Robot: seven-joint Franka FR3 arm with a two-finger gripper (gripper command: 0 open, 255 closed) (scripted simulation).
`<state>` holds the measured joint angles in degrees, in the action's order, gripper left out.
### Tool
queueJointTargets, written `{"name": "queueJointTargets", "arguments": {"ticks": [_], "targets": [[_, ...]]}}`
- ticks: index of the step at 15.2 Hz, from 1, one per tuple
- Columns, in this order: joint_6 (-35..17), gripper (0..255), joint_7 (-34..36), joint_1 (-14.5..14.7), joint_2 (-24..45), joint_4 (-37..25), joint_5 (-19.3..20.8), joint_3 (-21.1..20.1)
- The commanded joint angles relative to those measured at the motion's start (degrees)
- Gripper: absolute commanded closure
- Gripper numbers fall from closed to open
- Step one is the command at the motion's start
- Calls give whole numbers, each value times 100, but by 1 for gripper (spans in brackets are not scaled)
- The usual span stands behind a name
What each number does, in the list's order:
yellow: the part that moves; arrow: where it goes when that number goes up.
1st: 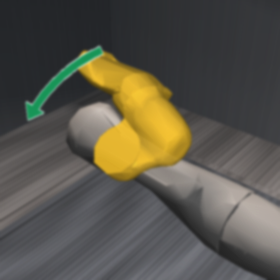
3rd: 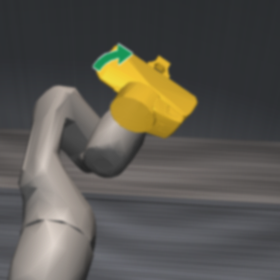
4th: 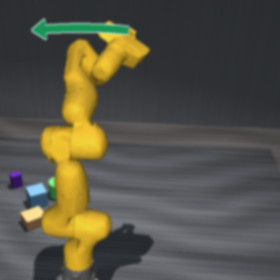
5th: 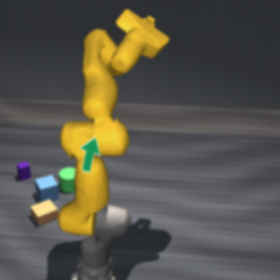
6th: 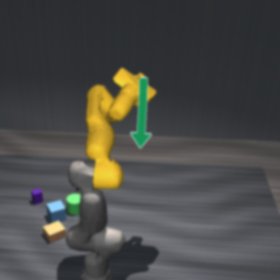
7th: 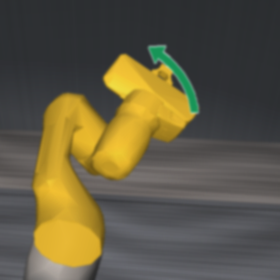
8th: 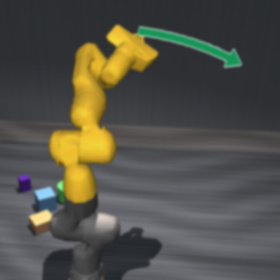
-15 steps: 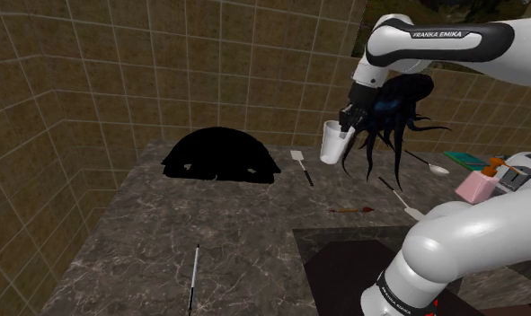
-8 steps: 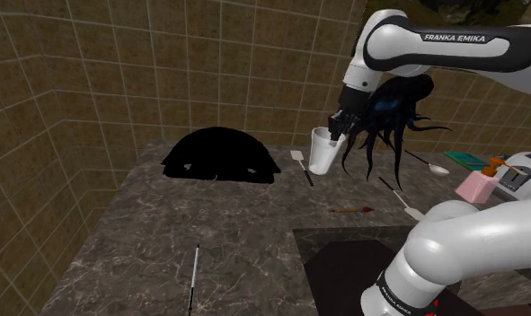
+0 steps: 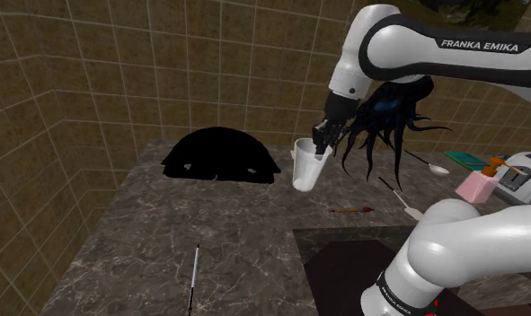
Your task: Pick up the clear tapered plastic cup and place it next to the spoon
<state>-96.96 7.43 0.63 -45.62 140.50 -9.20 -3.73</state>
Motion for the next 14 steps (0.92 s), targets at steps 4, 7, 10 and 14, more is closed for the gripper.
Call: {"name": "queueJointTargets", "arguments": {"ticks": [4,7,10,14], "targets": [[7,255,730,286,-56,-68,-452,-663],[-45,255,1147,436,-9,-148,-705,-1059],[-116,255,1563,562,104,-287,-938,-1461],[-238,255,2118,684,350,-559,-1196,-2006]]}}
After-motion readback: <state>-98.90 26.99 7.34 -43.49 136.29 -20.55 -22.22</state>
